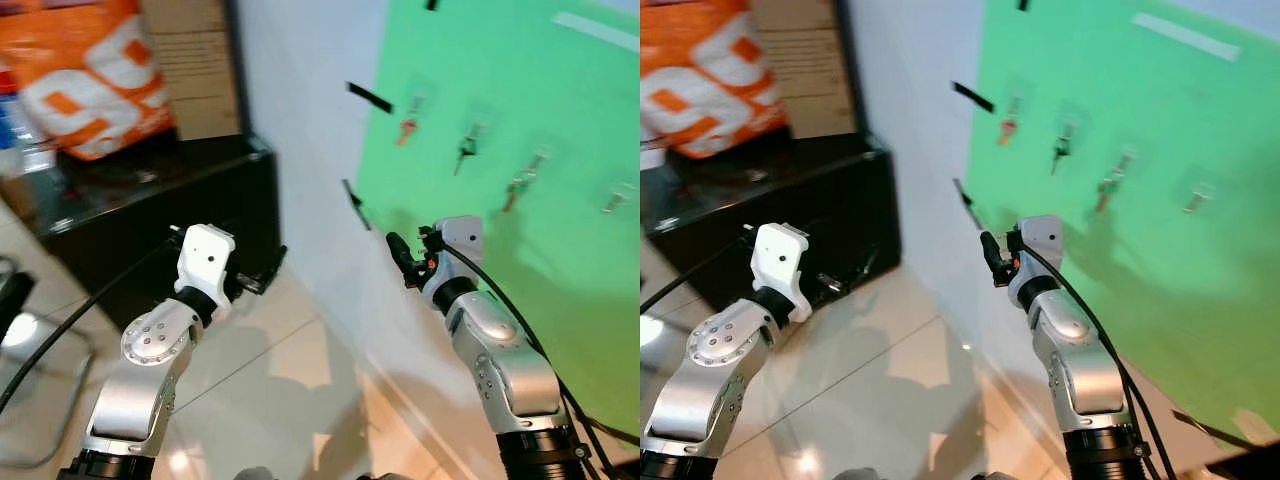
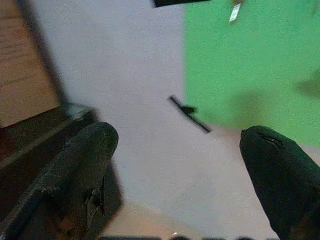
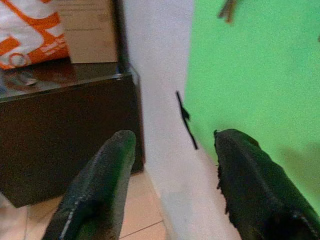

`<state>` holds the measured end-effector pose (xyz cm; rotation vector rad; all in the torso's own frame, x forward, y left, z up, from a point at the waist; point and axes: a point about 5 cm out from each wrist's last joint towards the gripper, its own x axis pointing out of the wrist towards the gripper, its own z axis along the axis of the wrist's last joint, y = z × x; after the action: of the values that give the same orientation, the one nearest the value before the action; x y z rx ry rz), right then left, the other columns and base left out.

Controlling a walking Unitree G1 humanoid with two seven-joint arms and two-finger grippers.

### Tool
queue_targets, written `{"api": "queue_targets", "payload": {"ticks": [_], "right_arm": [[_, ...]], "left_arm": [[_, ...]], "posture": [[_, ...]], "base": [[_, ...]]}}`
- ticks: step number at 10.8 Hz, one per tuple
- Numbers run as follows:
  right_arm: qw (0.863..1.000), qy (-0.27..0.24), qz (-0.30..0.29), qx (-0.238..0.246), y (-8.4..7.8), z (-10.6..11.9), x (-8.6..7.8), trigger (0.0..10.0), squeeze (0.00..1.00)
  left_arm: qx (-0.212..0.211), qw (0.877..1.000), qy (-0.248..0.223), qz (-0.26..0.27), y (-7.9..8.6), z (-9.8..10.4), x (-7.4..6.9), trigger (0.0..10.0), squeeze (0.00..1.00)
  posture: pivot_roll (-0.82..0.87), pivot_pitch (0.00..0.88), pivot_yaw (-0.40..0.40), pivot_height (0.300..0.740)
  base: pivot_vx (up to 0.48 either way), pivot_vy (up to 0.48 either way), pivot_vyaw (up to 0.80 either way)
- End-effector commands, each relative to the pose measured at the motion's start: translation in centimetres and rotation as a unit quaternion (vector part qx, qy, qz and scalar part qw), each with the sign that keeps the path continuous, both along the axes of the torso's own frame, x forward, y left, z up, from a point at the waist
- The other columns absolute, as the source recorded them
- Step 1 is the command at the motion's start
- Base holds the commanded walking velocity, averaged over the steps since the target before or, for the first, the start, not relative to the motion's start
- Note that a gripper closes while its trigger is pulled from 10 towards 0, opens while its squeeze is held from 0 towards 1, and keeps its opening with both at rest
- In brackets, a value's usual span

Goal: Hang keys on a hook

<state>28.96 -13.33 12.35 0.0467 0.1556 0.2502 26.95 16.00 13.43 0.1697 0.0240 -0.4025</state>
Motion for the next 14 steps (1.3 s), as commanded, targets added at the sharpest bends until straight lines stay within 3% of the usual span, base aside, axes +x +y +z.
{"api": "queue_targets", "payload": {"ticks": [1, 4, 9, 11, 14], "right_arm": [[1.000, 0.005, 0.004, -0.007, -0.1, 0.0, -0.1, 10.0, 1.00], [1.000, 0.011, 0.016, -0.006, 0.4, -0.1, 0.0, 10.0, 1.00], [0.999, 0.012, 0.031, -0.002, 1.3, -0.1, 1.1, 10.0, 1.00], [1.000, 0.006, 0.022, -0.012, 1.3, 0.0, 1.2, 10.0, 1.00], [1.000, 0.008, -0.020, -0.021, -0.1, -0.3, 0.8, 10.0, 1.00]], "left_arm": [[0.000, 1.000, -0.003, 0.017, 0.3, 0.1, 0.2, 10.0, 0.00], [0.004, 0.999, -0.001, 0.032, 0.5, 0.0, -0.3, 10.0, 0.00], [0.011, 0.998, -0.006, 0.062, 1.5, 0.3, -0.9, 10.0, 0.00], [0.011, 0.998, -0.007, 0.065, 1.6, 0.3, -0.7, 10.0, 0.00], [0.001, 0.998, -0.007, 0.059, 0.9, 0.2, 0.5, 10.0, 0.00]], "posture": [[-0.01, 0.000, -0.021, 0.740], [0.03, 0.000, -0.044, 0.740], [0.09, 0.000, -0.083, 0.740], [0.09, 0.000, -0.082, 0.740], [0.00, 0.000, -0.034, 0.740]], "base": [[0.000, 0.000, 0.79], [0.000, 0.000, 0.79], [0.302, 0.000, 0.79], [0.345, 0.000, 0.79], [0.376, 0.000, 0.00]]}}
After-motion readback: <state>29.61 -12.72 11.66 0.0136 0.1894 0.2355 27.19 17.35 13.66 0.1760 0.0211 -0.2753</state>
